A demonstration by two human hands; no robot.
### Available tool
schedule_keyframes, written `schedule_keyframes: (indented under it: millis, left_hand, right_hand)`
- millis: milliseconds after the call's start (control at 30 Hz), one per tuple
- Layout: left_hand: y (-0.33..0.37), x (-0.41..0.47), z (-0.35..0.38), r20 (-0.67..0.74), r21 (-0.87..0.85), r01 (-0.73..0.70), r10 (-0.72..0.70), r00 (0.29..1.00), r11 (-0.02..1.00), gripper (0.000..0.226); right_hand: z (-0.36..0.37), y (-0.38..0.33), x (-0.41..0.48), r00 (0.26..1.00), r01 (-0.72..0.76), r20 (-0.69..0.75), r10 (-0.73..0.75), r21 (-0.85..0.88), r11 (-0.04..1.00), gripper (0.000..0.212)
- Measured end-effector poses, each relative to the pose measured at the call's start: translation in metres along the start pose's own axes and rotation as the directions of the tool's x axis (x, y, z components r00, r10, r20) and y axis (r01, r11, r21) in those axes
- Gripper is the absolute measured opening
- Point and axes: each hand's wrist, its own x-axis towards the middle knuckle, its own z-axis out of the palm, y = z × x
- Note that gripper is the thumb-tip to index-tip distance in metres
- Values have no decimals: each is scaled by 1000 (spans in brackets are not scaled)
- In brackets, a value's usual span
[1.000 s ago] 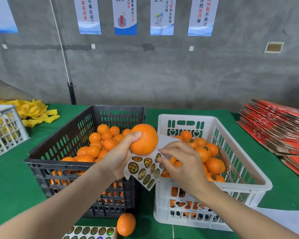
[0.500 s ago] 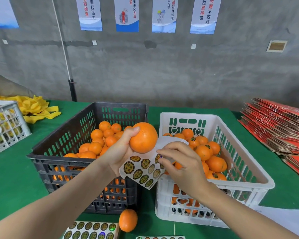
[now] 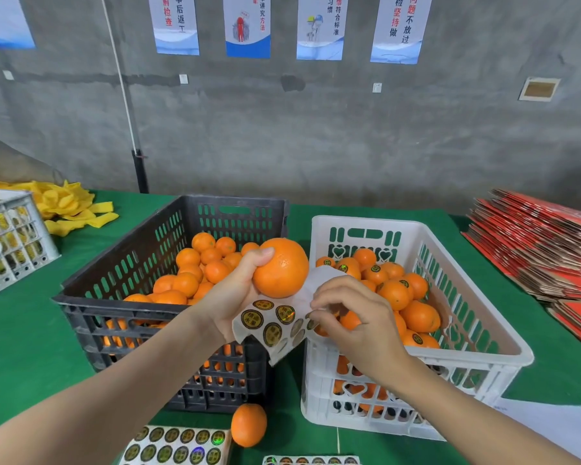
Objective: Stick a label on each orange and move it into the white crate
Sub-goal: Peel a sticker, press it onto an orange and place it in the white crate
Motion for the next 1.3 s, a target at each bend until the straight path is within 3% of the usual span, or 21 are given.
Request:
schedule_keyframes:
  millis: [133,233,400,533,667,767,900,967,1167,1300]
  left_hand:
    - [0,-2,0,-9,-10,-17,17,1000,1000,55]
    - [-1,-1,-1,-1,-32,-12,12,1000,999,64]
    - [-5,3,2,-28,-89,-88,85,996,992,49]
    - [-7,0,3,-38,-74,-73,70,997,995,51]
    - [-7,-2,1,-72,55,-57,61,995,997,46]
    - [-12,-3,7,-54,157,-57,67,996,986,52]
    - [-20,-6,19,21,272,-120,118,993,955,70]
    - [-22,-7,23,29,302,-141,139,990,943,61]
    - [-23,-5,31,-1,269,-148,154,988,952,42]
    - [-23,-7,34,-5,250,-131,136,991,959,43]
  right_hand:
    - [-3,-2,-3,968,-252,44,249,143,957,40]
    - [0,-6,-3,976,-216,21,215,106,970,23]
    - [-1,-8,-3,980,-177,-70,186,116,977,13]
    - [-4,-10,-4,989,-137,-44,143,111,984,5]
    - [-25,-17,15,966,-239,-22,257,300,923,11]
    - [-43,-24,34,939,-344,132,317,351,871,8]
    - [-50,-28,42,892,-359,364,267,212,909,16]
    - [-50,-32,43,871,-328,424,248,126,936,18]
    - [-48,-38,50,833,-240,479,278,-140,961,20]
    - [-43,-43,49,863,-119,453,223,-247,962,16]
